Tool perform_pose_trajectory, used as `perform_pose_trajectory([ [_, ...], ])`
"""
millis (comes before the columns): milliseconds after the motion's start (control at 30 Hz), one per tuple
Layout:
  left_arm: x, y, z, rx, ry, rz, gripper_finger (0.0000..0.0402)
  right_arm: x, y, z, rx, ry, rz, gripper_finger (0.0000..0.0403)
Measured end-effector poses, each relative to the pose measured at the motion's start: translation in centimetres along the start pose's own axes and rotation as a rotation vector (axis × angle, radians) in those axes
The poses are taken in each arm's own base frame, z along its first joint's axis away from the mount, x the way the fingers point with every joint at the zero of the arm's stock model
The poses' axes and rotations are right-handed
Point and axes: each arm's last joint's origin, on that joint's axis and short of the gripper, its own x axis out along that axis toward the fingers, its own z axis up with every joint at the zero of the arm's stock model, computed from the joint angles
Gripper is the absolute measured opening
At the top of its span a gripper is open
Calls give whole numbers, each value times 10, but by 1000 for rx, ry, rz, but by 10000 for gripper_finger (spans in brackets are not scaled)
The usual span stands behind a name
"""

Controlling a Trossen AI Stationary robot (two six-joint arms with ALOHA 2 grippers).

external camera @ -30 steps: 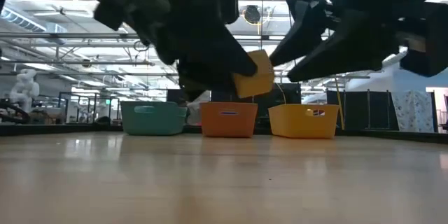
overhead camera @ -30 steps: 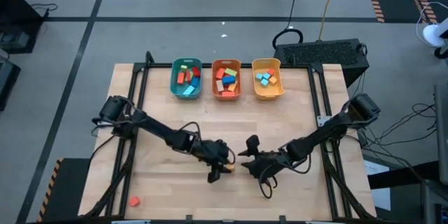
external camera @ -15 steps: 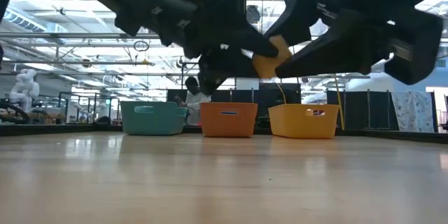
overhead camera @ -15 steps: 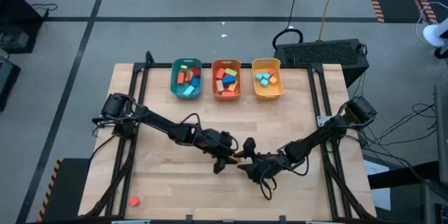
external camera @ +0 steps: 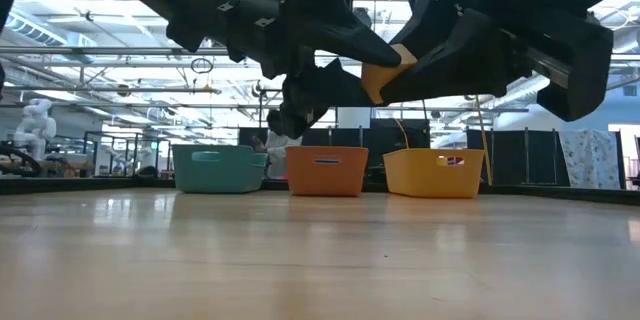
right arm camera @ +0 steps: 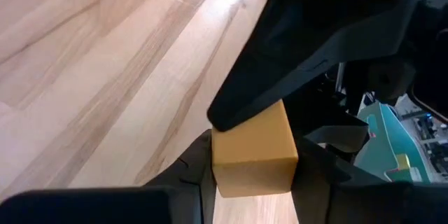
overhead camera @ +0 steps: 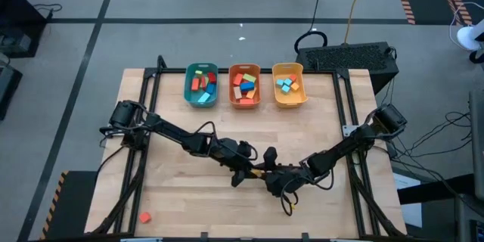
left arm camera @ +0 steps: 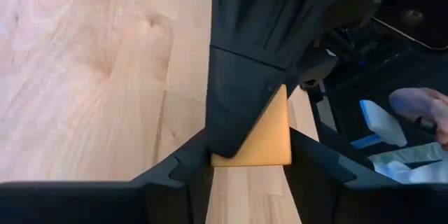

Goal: Sort blocks by size
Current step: Put the yellow cube block into the yellow bin

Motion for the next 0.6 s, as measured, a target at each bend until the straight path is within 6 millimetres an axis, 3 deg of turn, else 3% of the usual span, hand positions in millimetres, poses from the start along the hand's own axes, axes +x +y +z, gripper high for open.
perform_pose_trajectory([
  [400,0,0,1,1,-33,36,254,0,-1,0,84,21,-37,116],
  [600,-1,7,-9,38,83,85,300,-3,-10,1,72,144,-139,116],
])
